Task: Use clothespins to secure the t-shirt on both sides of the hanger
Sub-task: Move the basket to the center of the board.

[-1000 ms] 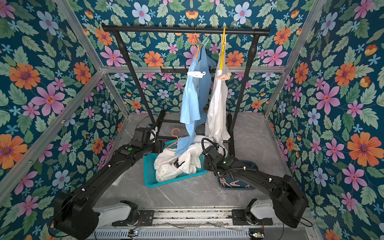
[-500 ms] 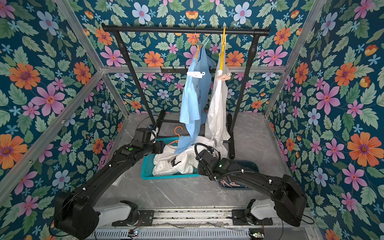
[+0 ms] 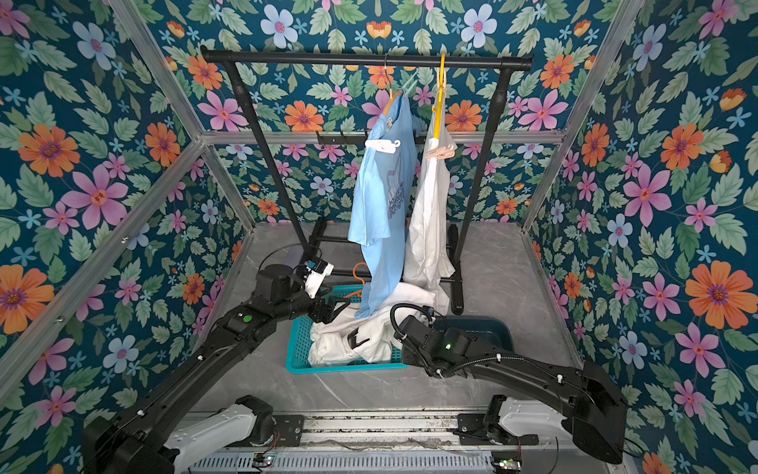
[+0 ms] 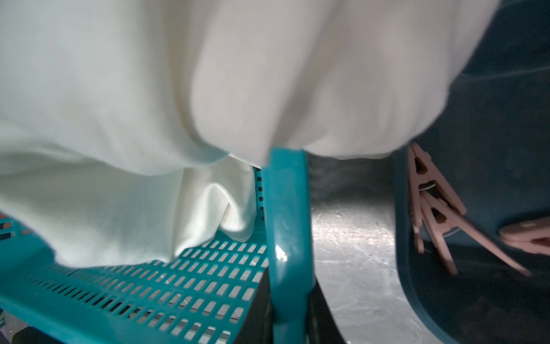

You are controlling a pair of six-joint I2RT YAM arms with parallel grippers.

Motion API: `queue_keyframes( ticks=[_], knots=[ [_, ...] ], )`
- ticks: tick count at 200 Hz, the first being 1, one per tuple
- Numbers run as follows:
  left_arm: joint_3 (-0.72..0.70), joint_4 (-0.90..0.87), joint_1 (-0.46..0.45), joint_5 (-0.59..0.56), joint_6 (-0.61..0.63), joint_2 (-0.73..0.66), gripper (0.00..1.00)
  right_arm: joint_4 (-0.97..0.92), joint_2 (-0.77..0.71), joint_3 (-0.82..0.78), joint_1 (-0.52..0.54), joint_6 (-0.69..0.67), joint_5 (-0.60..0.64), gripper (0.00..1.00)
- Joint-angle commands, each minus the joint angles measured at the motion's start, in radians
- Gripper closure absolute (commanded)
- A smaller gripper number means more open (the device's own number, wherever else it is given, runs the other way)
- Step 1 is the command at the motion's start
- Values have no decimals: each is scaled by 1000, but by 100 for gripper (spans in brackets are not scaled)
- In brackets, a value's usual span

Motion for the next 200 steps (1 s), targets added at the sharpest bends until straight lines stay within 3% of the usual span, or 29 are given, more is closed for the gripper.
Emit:
queue_keyframes(
  ticks=[1,40,67,84,118,146,165,200],
  knots=[
    [-35,183,-29,141,-16,-20,12,-51,-9,-5,1,16,38,95],
    [-36,280,-115,80,-39,81,13,-39,-35,-20,7,11,31,95],
    [-13,338,-176,-39,-35,173,20,-27,-52,-31,10,6,21,96],
    [16,353,-190,-101,-35,233,29,-27,-58,-37,11,6,18,96],
    [50,427,-198,-218,-68,318,56,-13,-72,-49,12,1,14,96],
    [110,445,-198,-298,-67,357,94,-3,-84,-60,16,-7,4,97],
    [142,478,-198,-314,-55,384,100,11,-94,-75,17,-17,-11,98],
    [249,491,-198,-386,-61,445,100,14,-102,-87,17,-14,-19,99]
  ],
)
